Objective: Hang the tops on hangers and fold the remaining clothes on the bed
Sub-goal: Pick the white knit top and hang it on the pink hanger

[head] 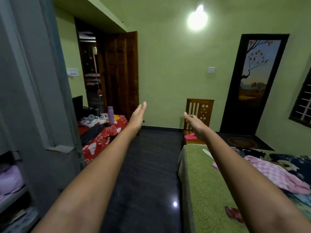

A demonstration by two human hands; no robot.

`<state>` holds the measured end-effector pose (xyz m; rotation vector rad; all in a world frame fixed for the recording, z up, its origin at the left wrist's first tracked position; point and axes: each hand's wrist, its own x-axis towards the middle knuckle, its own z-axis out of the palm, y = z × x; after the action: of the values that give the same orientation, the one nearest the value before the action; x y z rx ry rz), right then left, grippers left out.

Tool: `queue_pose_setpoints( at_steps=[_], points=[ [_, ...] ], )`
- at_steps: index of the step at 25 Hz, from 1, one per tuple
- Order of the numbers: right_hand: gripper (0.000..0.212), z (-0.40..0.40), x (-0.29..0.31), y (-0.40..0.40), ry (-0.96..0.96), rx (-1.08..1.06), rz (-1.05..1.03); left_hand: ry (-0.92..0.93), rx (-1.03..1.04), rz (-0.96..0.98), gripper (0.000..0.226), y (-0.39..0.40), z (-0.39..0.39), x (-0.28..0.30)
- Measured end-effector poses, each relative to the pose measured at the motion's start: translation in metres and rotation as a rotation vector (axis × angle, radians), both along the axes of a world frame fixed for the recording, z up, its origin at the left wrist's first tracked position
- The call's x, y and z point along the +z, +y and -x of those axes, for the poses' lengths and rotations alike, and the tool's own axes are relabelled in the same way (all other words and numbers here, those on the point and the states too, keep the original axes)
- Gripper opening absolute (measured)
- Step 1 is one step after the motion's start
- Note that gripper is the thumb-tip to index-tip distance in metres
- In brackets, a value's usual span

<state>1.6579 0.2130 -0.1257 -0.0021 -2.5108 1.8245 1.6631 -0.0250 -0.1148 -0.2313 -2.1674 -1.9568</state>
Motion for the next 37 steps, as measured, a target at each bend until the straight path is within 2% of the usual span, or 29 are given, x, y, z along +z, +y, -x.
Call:
queue_pose_setpoints(
  at_steps=[4, 11, 20, 26, 28, 34, 37],
  points=[
    [0.072, 0.097, -0.014, 0.000, -0.004, -0.005, 0.002, -0.007, -0.013, -0.028, 0.065, 0.002, 0.104, -0.011],
    [0.072, 0.290, 0.015, 0.004, 0.032, -0.092, 0.069, 0.015, -0.008, 0.021, 0.067, -0.005, 0.307, 0.044],
    [0.072, 0.513, -0.003, 0.031, 0.025, -0.108, 0.061, -0.045, -0.075, 0.035, 0.070, 0.028, 0.529, 0.006],
    [0.076, 0.695, 0.022, 0.079, 0.049, -0.107, 0.112, -0.027, -0.104, 0.066, 0.069, 0.079, 0.711, 0.027],
    [0.075, 0.744, 0.034, 0.101, 0.066, -0.141, 0.092, 0.001, -0.084, 0.013, 0.063, 0.099, 0.773, 0.039],
    [0.077, 0.832, 0.019, 0.189, 0.042, -0.243, 0.004, -0.072, -0.188, -0.035, 0.058, 0.204, 0.912, 0.016],
    [0.082, 0.858, 0.009, 0.256, 0.030, -0.394, 0.058, -0.099, -0.350, -0.025, 0.060, 0.286, 0.969, 0.012]
  ],
)
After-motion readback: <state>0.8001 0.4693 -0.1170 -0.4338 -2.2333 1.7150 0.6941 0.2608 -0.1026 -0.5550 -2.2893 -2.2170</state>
